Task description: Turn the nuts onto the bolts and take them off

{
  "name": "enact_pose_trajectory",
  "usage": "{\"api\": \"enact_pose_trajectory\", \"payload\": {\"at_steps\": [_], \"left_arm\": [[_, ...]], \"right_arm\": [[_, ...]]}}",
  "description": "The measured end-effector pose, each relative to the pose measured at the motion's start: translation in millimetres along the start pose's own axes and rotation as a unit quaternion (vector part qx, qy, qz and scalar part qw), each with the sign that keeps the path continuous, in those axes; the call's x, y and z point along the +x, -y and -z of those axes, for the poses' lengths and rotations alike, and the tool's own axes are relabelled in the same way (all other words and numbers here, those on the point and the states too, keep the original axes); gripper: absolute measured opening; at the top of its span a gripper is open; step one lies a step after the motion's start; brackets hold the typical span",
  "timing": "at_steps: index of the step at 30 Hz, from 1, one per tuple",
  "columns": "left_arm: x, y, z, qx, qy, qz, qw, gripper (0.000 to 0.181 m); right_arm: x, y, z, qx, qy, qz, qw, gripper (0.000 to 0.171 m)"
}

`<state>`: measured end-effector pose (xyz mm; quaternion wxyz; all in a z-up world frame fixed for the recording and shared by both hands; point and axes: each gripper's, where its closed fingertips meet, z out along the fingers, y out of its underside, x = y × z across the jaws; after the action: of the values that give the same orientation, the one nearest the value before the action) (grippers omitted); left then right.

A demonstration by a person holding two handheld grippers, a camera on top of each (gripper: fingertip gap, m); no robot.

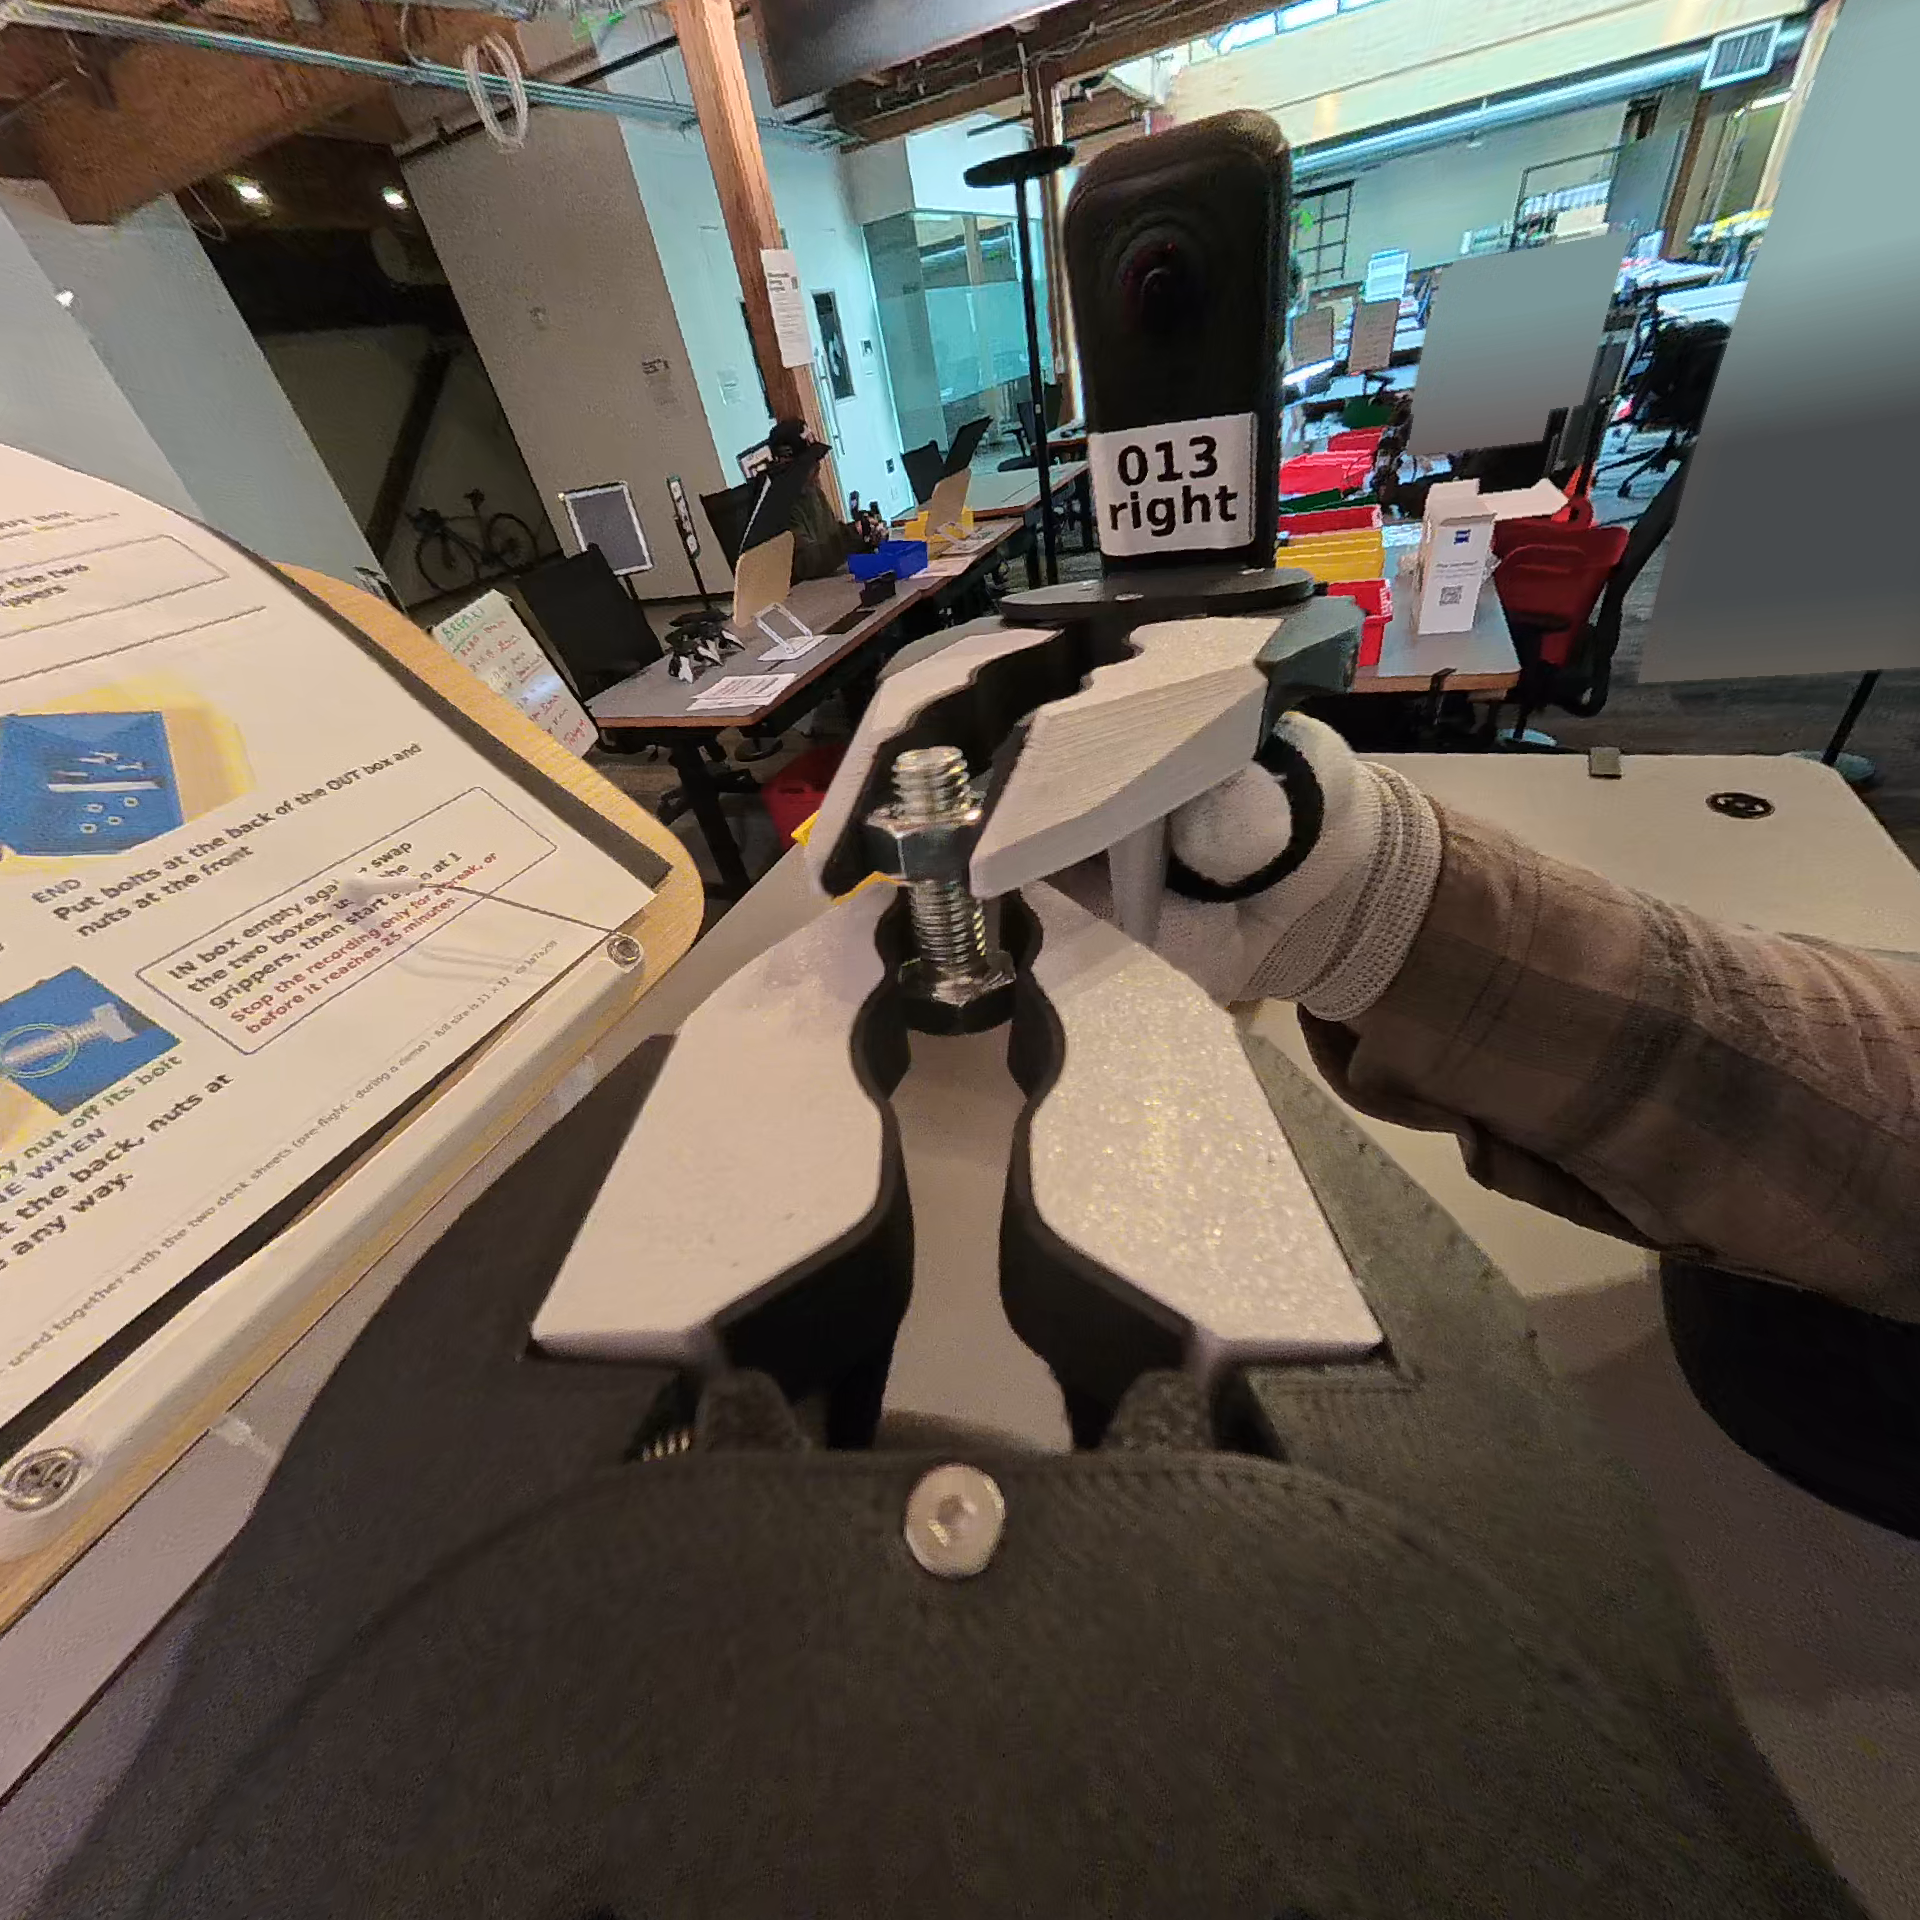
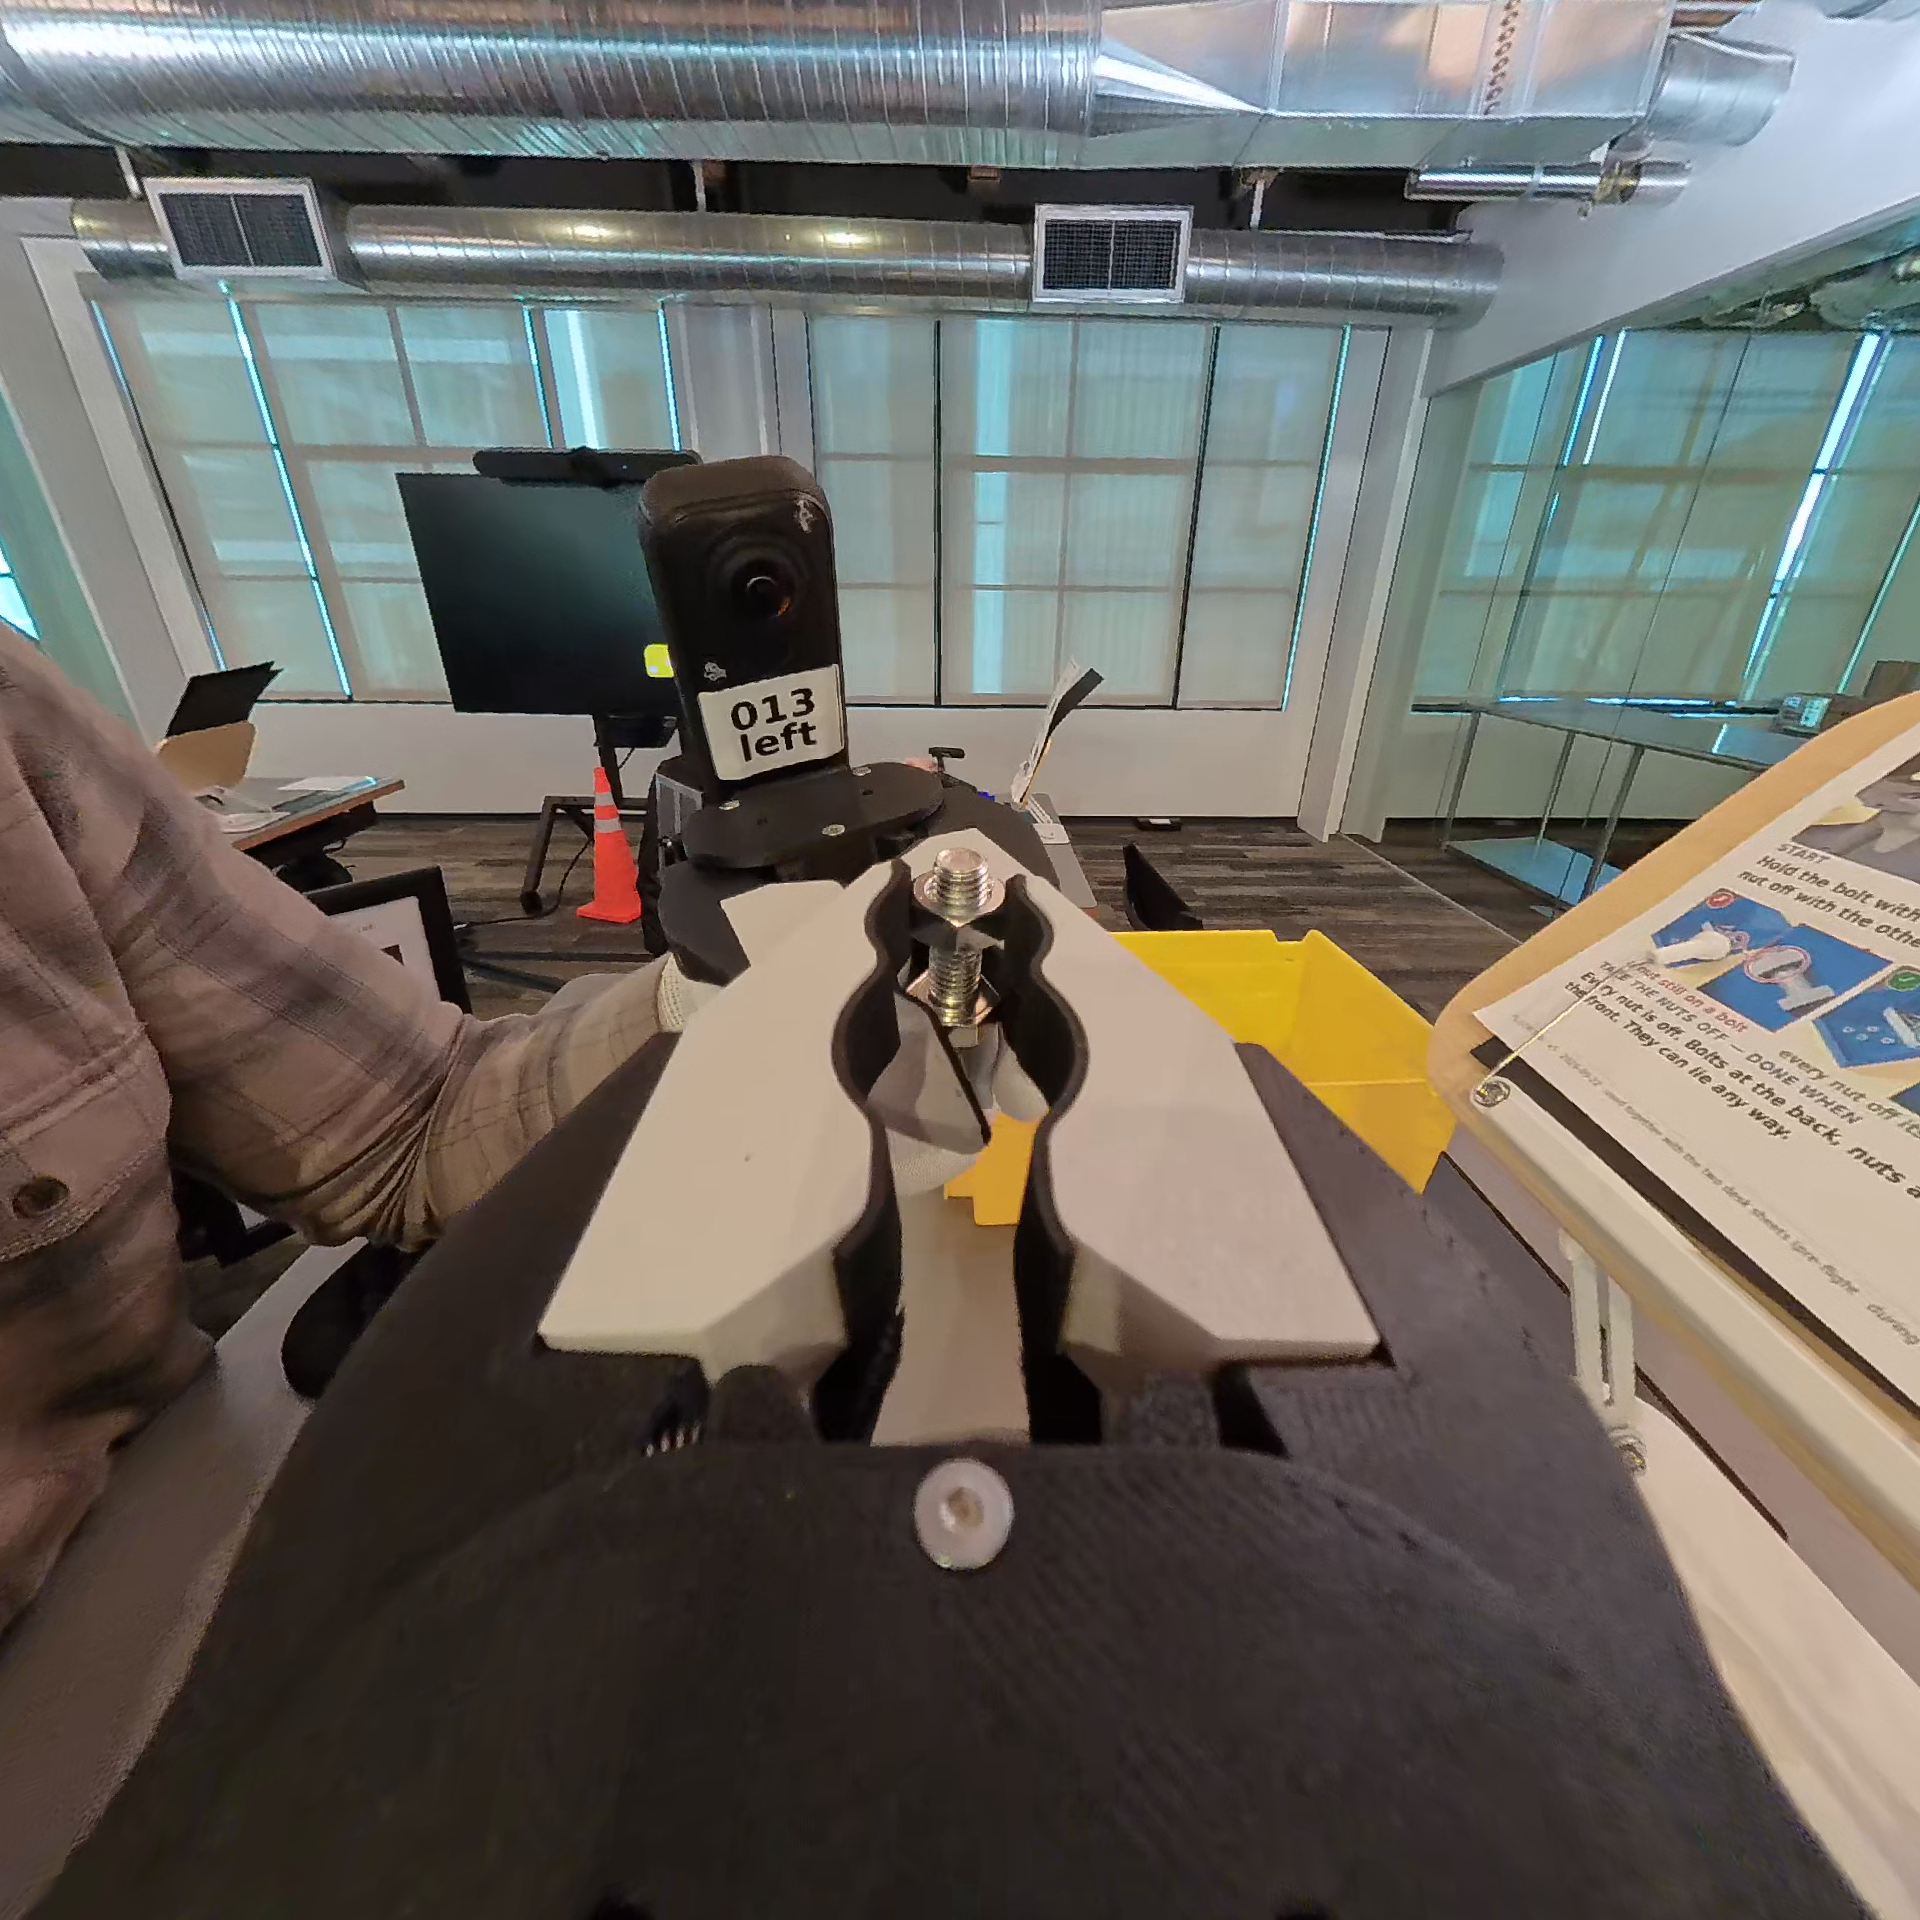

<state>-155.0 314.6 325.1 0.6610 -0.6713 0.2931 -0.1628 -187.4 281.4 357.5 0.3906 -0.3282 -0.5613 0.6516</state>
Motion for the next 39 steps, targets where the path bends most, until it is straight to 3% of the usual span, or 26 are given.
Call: {"api": "enact_pose_trajectory", "payload": {"at_steps": [3,9,17,18,20,22,29,30,32,35,37,38,39], "left_arm": [[0.9,-0.6,-0.1,-0.006,0.000,-0.006,1.000,0.026],[0.4,-1.2,0.9,-0.008,0.000,-0.006,1.000,0.015],[-4.7,-0.9,0.8,0.000,0.013,-0.008,1.000,0.015],[-7.4,-0.7,0.9,0.003,0.021,-0.008,1.000,0.015],[-11.8,-1.2,1.2,0.007,0.030,-0.006,0.999,0.014],[-15.1,1.2,2.0,0.020,0.036,0.002,0.999,0.014],[-9.4,3.1,-0.3,0.043,0.016,0.011,0.999,0.014],[-11.8,3.4,0.3,0.045,0.025,0.011,0.999,0.014],[-12.2,9.4,5.0,0.072,0.011,0.026,0.997,0.014],[-17.9,12.1,9.2,0.082,0.014,0.042,0.996,0.014],[-19.9,11.9,9.5,0.089,0.015,0.044,0.995,0.014],[-18.6,12.5,9.2,0.095,0.010,0.046,0.994,0.014],[-16.8,13.4,9.0,0.102,0.006,0.042,0.994,0.014]], "right_arm": [[0.2,1.1,-1.1,0.006,0.000,-0.002,1.000,0.015],[-0.7,1.7,0.2,0.006,0.003,-0.002,1.000,0.016],[2.0,2.9,-1.2,0.006,-0.014,0.003,1.000,0.016],[5.9,3.7,-1.0,0.005,-0.029,0.006,1.000,0.036],[13.8,3.8,1.8,-0.006,-0.059,0.013,0.998,0.060],[21.4,7.4,7.2,-0.006,-0.086,0.019,0.996,0.068],[29.1,10.2,9.8,-0.017,-0.124,0.035,0.992,0.061],[40.8,9.8,16.4,-0.016,-0.153,0.027,0.988,0.073],[80.2,11.6,50.1,0.010,-0.252,-0.015,0.968,0.039],[81.6,12.3,65.3,0.013,-0.245,-0.020,0.969,0.057],[66.0,20.4,54.3,0.018,-0.209,-0.013,0.978,0.068],[56.9,21.5,46.4,0.018,-0.184,-0.009,0.983,0.066],[44.0,18.5,36.6,0.011,-0.146,-0.009,0.989,0.053]]}}
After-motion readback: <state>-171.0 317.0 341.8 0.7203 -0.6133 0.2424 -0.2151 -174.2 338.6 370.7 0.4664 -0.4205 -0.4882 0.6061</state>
